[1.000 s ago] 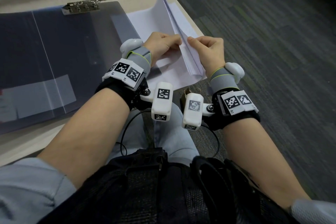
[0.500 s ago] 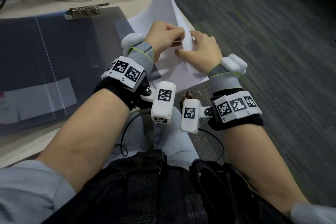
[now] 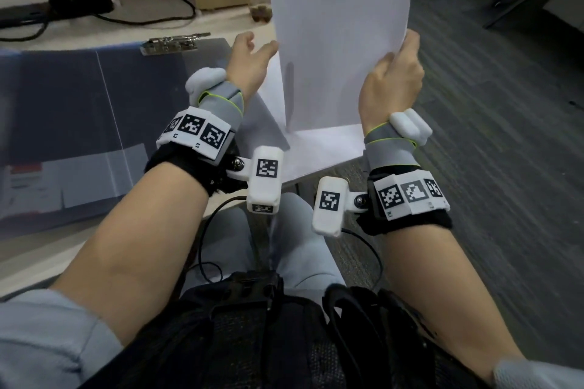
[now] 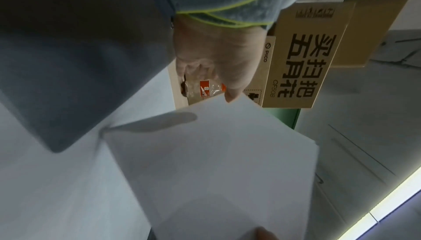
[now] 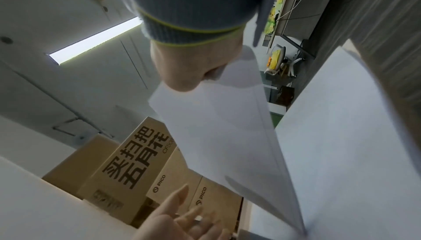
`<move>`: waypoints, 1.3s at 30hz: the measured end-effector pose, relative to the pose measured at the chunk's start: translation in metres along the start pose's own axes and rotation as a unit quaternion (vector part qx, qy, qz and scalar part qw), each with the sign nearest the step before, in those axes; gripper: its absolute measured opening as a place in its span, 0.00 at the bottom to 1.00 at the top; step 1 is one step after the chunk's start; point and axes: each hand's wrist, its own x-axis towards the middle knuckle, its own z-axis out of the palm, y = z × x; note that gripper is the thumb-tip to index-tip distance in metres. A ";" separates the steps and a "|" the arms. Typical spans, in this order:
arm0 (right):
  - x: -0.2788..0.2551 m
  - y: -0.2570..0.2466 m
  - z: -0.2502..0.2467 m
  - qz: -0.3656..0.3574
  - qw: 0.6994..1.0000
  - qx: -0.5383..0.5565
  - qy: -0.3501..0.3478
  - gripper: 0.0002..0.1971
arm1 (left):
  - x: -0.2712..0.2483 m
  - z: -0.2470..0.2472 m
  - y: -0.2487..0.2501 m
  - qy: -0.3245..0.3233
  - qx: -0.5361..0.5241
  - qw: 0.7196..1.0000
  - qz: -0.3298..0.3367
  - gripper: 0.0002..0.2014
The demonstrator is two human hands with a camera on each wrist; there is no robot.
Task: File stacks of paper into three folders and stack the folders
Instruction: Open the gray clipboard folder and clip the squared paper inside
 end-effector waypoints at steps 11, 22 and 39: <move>-0.019 -0.042 0.020 -0.027 0.929 0.346 -0.126 0.12 | -0.021 -0.094 0.023 0.102 -0.102 0.979 0.144 0.11; -0.055 -0.047 0.056 0.113 0.880 0.394 -0.241 0.08 | -0.060 -0.125 -0.009 0.040 -0.153 0.984 0.080 0.15; -0.035 -0.051 0.129 0.145 0.912 0.109 -0.367 0.20 | -0.003 -0.164 -0.069 0.145 0.063 0.984 -0.087 0.16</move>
